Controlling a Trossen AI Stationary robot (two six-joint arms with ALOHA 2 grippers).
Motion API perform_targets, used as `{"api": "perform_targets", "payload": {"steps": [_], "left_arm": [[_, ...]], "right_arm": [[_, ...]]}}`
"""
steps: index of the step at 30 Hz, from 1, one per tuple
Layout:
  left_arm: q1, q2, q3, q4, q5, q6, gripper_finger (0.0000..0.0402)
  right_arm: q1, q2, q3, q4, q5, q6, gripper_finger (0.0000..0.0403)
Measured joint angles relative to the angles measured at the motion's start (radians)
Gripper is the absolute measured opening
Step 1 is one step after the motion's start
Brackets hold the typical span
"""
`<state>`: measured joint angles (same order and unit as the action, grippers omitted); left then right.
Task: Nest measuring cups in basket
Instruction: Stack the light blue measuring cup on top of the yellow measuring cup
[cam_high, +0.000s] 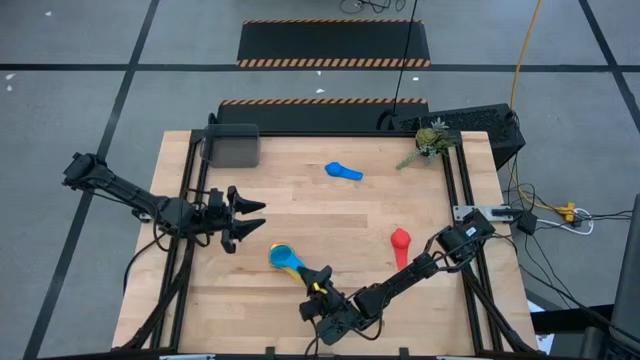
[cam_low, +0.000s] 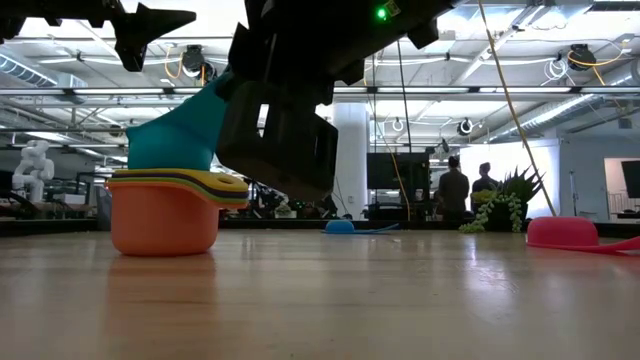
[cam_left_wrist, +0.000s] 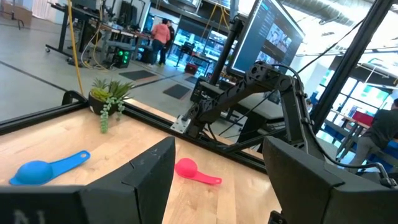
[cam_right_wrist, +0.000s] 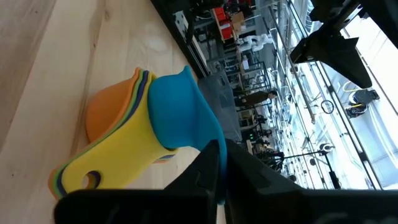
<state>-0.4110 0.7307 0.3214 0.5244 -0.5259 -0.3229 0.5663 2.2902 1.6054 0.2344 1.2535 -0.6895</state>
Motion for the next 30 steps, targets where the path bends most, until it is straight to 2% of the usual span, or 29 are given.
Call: {"api": "perform_targets", "payload": {"steps": [12, 19, 30], "left_arm": [[0.000, 0.000, 0.000, 0.000, 0.000, 0.000, 0.0243], [0.000, 0.000, 0.000, -0.005, 0.000, 0.000, 0.0243], [0.000, 0.000, 0.000, -0.007, 0.002, -0.005, 0.0243]], "right_arm": [[0.000, 0.000, 0.000, 0.000, -0.003, 0.028, 0.0076], [0.000, 0.000, 0.000, -0.002, -0.073, 0.058, 0.0112], [0.000, 0.000, 0.000, -0.007, -0.081, 0.098, 0.0128]]}}
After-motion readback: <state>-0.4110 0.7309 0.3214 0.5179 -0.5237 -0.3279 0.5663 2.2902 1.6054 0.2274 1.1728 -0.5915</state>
